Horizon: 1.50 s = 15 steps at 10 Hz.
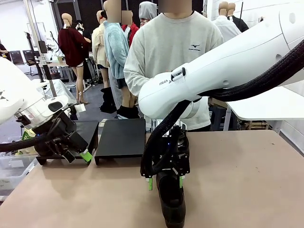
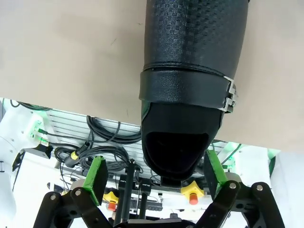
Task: Organize the shoes by placing them on the stand.
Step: Place the Shoe from the middle of the table onto the Shoes Stand.
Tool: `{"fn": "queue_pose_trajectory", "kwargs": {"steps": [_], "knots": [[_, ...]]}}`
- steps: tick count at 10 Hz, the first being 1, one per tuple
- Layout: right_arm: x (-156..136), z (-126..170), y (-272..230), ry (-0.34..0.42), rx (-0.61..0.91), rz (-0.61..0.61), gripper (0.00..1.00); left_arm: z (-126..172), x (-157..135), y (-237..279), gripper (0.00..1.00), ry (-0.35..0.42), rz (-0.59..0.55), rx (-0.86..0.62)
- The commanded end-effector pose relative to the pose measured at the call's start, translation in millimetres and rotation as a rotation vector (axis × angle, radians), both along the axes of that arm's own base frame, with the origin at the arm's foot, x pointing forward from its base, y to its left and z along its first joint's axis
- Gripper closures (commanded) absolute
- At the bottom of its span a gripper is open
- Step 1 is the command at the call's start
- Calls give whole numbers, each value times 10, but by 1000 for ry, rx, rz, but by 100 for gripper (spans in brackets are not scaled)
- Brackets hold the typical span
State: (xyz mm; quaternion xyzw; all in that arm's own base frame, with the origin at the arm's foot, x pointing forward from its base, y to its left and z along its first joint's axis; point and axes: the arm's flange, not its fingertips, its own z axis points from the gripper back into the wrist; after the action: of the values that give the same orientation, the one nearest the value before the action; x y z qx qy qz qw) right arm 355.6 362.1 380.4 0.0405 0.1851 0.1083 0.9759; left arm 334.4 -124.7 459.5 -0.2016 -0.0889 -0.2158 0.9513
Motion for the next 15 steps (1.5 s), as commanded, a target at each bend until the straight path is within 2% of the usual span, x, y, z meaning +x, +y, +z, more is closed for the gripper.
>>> {"fn": "queue_pose_trajectory", "kwargs": {"steps": [1, 2, 4, 5, 6, 7, 9, 10, 12, 13, 15], "knots": [[-15, -15, 18, -3, -1, -20, 0, -2, -13, 12, 0, 10, 5, -7], [0, 0, 0, 0, 0, 0, 0, -2, -13, 12, 0, 10, 5, -7], [-12, 600, -309, -118, 40, 49, 0, -2, -13, 12, 0, 10, 5, -7], [-36, 847, -645, -158, 66, 49, 0, -2, -13, 12, 0, 10, 5, -7], [16, 965, -1036, -167, 85, 47, 0, -2, -13, 12, 0, 10, 5, -7], [63, 1011, -1452, -161, 92, 135, 0, -2, -13, 12, 0, 10, 5, -7], [193, 946, -2302, -137, 91, 117, 0, -2, -13, 12, 0, 10, 5, -7], [181, 939, -2557, -140, 137, 180, 0, -2, -13, 12, 0, 10, 5, -7], [112, 875, -2795, -166, 188, 207, 0, -1, 0, 5, 0, 1, 1, 0], [192, 944, -2732, -142, 139, 165, 0, -73, -48, -269, 0, -5, -12, 21], [192, 944, -2732, -142, 139, 165, 0, -291, -20, -952, 0, -62, 0, 92]]}}
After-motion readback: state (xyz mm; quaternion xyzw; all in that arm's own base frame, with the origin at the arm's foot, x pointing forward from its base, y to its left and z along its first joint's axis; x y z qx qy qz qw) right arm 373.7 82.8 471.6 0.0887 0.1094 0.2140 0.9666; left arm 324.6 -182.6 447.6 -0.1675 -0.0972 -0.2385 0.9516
